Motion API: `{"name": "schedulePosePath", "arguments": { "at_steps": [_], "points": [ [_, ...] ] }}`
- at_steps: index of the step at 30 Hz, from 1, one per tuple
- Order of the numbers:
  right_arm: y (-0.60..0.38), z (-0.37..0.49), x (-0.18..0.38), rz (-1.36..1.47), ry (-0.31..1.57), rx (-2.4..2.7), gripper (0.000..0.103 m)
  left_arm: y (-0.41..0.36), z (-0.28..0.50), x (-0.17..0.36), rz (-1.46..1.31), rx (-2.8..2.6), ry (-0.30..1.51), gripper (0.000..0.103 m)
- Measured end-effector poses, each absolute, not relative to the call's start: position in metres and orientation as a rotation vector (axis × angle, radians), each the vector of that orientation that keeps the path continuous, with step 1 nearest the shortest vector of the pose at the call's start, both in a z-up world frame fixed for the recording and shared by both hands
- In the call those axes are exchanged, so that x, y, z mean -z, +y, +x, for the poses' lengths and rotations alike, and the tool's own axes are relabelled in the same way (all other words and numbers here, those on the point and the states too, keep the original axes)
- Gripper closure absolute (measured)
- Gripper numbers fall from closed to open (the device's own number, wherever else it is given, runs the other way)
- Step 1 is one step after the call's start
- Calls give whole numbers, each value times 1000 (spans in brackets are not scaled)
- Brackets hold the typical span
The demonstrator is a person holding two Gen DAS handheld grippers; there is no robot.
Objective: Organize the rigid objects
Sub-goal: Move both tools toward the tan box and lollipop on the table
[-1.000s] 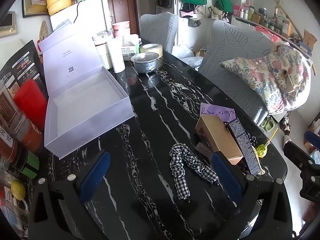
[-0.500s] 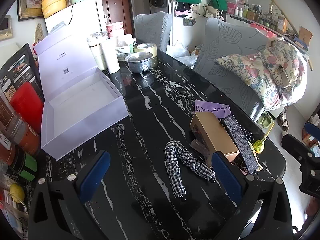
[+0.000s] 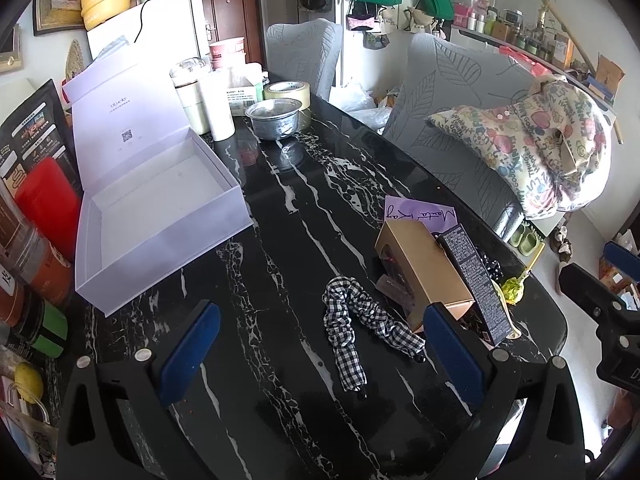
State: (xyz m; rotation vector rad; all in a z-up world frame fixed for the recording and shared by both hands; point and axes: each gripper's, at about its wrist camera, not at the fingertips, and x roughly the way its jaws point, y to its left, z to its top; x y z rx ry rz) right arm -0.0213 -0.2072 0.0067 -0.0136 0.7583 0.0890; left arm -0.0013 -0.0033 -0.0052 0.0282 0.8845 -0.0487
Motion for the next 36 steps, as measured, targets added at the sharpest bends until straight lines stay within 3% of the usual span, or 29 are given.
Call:
{"name": "schedulePosePath", "arguments": {
  "at_steps": [36],
  "points": [
    [-211, -21, -1, -6, 768, -86, 0, -12, -5, 6, 47, 60, 885, 0]
  ]
}}
